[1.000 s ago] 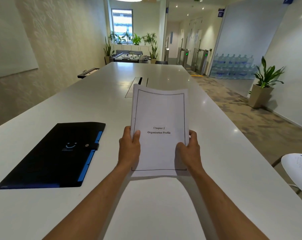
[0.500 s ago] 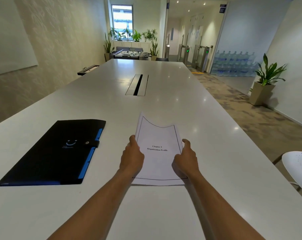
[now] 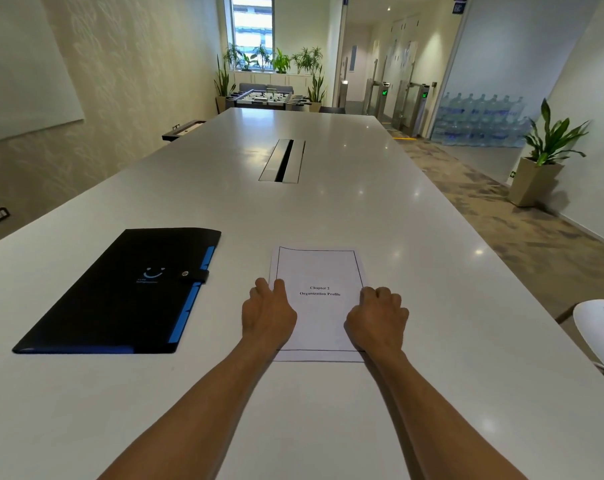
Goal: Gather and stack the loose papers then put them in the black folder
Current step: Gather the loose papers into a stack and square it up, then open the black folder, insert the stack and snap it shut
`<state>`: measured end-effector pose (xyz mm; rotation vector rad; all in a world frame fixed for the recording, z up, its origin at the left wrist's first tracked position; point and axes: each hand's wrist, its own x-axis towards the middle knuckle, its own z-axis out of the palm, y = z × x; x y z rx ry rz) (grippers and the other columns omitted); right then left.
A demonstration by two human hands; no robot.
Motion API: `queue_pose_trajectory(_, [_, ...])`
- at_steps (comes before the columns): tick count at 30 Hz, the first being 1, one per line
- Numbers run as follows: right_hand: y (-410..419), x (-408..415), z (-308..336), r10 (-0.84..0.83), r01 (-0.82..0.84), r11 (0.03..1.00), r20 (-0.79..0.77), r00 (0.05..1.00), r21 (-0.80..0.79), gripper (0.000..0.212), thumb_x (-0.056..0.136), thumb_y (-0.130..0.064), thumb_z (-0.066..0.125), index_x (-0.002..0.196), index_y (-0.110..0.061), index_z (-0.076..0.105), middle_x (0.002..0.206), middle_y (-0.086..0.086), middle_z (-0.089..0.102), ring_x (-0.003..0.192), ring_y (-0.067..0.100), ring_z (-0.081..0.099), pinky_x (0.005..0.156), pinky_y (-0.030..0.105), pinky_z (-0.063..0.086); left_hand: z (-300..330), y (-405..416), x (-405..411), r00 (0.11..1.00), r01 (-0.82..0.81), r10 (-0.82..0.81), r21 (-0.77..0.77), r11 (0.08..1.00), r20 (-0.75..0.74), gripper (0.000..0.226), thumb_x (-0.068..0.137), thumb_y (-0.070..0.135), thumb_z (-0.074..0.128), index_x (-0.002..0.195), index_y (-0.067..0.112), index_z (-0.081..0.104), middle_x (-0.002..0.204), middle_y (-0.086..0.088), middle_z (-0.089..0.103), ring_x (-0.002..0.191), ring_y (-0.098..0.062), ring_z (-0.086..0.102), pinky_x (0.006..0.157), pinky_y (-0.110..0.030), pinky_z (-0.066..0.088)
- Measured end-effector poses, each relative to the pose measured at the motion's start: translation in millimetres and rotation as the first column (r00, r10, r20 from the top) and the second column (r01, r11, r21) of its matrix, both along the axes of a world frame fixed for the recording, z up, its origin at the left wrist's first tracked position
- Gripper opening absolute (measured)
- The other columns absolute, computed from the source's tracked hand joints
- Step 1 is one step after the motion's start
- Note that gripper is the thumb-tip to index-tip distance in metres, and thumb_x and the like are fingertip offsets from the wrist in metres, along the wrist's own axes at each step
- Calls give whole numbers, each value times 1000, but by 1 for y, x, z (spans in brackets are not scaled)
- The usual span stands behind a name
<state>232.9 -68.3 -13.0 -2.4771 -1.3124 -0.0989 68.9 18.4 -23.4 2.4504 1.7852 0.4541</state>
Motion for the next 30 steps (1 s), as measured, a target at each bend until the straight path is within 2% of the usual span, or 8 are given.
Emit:
queue_pose_trajectory(3, [0,1,0,-15,15,1000,19,1000,16,21,84,-17,42,93,-17,61,98,3,59,94,25,46,74,37,28,-4,4,-7,1000,15,-14,79,997,-12,33,98,26,38,127,16,51,121,-12,52,101,-23,50,79,-32,39])
queue_pose_trajectory(6, [-1,1,0,-21,21,999,10,1000,46,30,95,-30,35,93,-18,63,98,3,62,96,26,49,77,39,31,-6,9,-18,996,49,-57,119,992,70,33,101,32,37,125,20,55,123,-8,55,106,-22,48,86,-33,39])
queue_pose_trajectory(10, [5,2,8,-59,59,998,-23,998,-23,41,96,-46,34,111,-18,59,111,9,60,107,31,49,84,44,34,0,17,-42,986,-1,-35,214,977,163,24,96,26,49,116,20,62,115,-3,61,103,-20,50,84,-33,39])
queue_pose_trajectory(14, [15,-16,19,-5,10,997,-60,998,80,51,96,-51,35,126,-16,56,130,11,56,123,31,43,99,51,30,9,33,-76,984,-119,83,243,963,155,26,93,24,56,119,22,61,120,-2,58,109,-20,50,89,-35,39])
queue_pose_trajectory(18, [27,-51,25,177,-177,970,17,984,165,49,96,-48,43,131,-16,55,138,8,53,132,26,39,109,48,25,17,51,-111,984,-178,168,228,957,63,38,91,24,58,128,18,52,129,-4,53,116,-20,49,95,-37,40])
queue_pose_trajectory(22, [41,-88,30,355,-358,915,49,933,188,49,96,-44,46,133,-13,55,139,10,52,134,26,39,108,41,26,20,67,-146,983,-183,179,152,971,42,47,96,26,50,140,10,42,145,-13,42,134,-28,38,109,-47,34])
queue_pose_trajectory(27, [57,-123,26,463,-467,876,58,884,122,44,98,-38,44,134,-14,53,139,8,53,132,25,40,104,38,29,11,76,-169,989,-146,146,-6,989,-21,52,102,26,33,150,10,23,156,-14,27,146,-31,17,115,-56,16])
queue_pose_trajectory(30, [66,-140,21,499,-501,862,43,865,74,41,99,-33,41,133,-14,52,135,7,55,126,26,45,100,39,33,2,74,-171,992,-120,118,-62,991,-41,53,102,26,30,151,9,20,157,-14,24,147,-31,14,116,-59,11])
